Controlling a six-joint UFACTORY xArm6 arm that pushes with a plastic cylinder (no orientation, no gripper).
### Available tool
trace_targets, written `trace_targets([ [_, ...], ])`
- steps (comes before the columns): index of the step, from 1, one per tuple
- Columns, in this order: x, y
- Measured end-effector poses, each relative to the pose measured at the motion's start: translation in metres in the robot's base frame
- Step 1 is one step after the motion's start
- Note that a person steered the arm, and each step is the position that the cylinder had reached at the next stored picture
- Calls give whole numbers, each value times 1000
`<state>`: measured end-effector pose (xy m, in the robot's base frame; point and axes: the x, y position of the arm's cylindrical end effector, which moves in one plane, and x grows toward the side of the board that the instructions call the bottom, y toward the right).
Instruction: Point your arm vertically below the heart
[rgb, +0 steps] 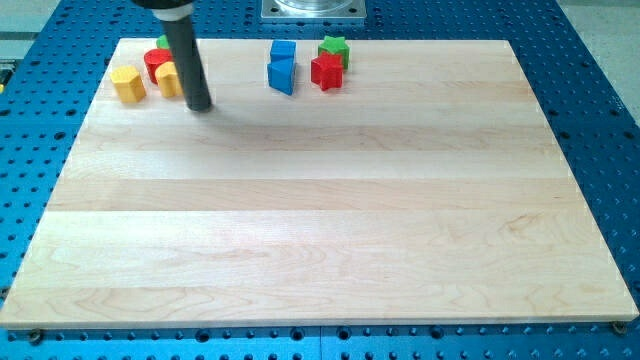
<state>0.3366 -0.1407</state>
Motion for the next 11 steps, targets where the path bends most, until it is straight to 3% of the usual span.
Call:
trace_targets([
  [2,52,24],
  [11,68,27],
])
